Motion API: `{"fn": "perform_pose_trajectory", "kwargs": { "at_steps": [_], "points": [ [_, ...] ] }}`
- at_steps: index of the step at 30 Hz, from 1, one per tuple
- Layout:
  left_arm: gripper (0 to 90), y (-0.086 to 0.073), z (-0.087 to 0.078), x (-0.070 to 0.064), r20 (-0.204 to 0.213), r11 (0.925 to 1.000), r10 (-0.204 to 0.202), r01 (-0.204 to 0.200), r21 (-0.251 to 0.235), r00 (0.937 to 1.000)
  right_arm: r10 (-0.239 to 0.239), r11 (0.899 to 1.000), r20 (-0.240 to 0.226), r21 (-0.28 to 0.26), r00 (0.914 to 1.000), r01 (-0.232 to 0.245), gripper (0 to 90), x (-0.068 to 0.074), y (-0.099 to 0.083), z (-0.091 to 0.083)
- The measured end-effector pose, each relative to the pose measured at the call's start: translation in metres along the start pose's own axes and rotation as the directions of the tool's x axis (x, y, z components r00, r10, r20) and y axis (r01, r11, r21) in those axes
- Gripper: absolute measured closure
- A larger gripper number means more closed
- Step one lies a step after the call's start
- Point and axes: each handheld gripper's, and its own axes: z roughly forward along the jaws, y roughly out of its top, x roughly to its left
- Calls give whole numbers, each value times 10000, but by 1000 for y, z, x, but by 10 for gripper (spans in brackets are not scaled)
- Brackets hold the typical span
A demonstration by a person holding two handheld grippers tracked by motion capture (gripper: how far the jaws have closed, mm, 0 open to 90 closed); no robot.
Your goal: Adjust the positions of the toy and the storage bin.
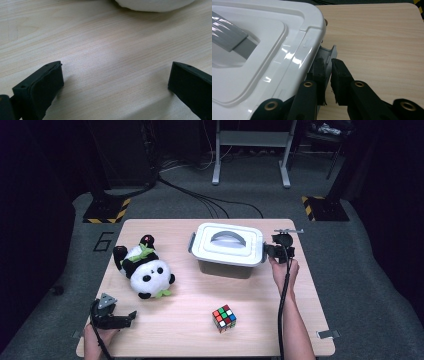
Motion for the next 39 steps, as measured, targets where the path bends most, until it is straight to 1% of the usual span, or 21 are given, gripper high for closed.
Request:
{"fn": "perform_pose_trajectory", "kwargs": {
  "at_steps": [9,10,11,12,13,19,23,24,26,30,32,33,34,39],
  "points": [
    [0,0,0,0,25,10000,22,-21,-32,10000,81,10000,1,-57,10000,-81,813,-3,-9,-11],
    [0,0,0,0,26,10000,15,-15,-32,10000,85,10000,6,1,10000,-85,814,-4,-10,-12],
    [0,0,0,0,26,10000,16,-16,-34,10000,156,9999,50,-58,9999,-155,818,-4,-10,-13],
    [0,0,0,0,25,10000,19,-19,-31,10000,70,9999,65,-78,10000,-69,822,-5,-11,-14],
    [0,0,0,0,26,10000,21,-21,-33,10000,139,9998,165,-113,9998,-137,826,-6,-12,-15],
    [0,0,0,0,28,10000,19,-19,-33,10000,354,9992,142,-194,9993,-351,833,-14,-15,-21],
    [0,0,0,0,46,10000,19,-19,24,10000,371,9991,191,-230,9991,-366,833,-18,-17,-24],
    [0,0,0,0,28,10000,20,-20,-36,10000,385,9990,193,-215,9991,-381,833,-19,-17,-25],
    [0,0,0,0,17,10000,35,-35,-23,10000,424,9989,260,-206,9988,-418,832,-19,-18,-26],
    [0,0,0,0,37,10000,27,-27,-3,10000,422,9988,253,-240,9988,-416,830,-21,-23,-31],
    [0,0,0,0,38,10000,25,-25,-2,10000,360,9990,278,-286,9990,-352,829,-21,-26,-34],
    [0,0,0,0,38,10000,30,-30,0,10000,384,9989,250,-264,9990,-377,828,-21,-27,-35],
    [0,1,-1,0,90,9999,56,-57,141,9999,365,9990,252,-265,9990,-359,827,-20,-28,-36],
    [0,1,-1,0,54,9999,51,-52,116,10000,390,9988,201,-304,9990,-384,825,-19,-34,-41]
  ]
}}
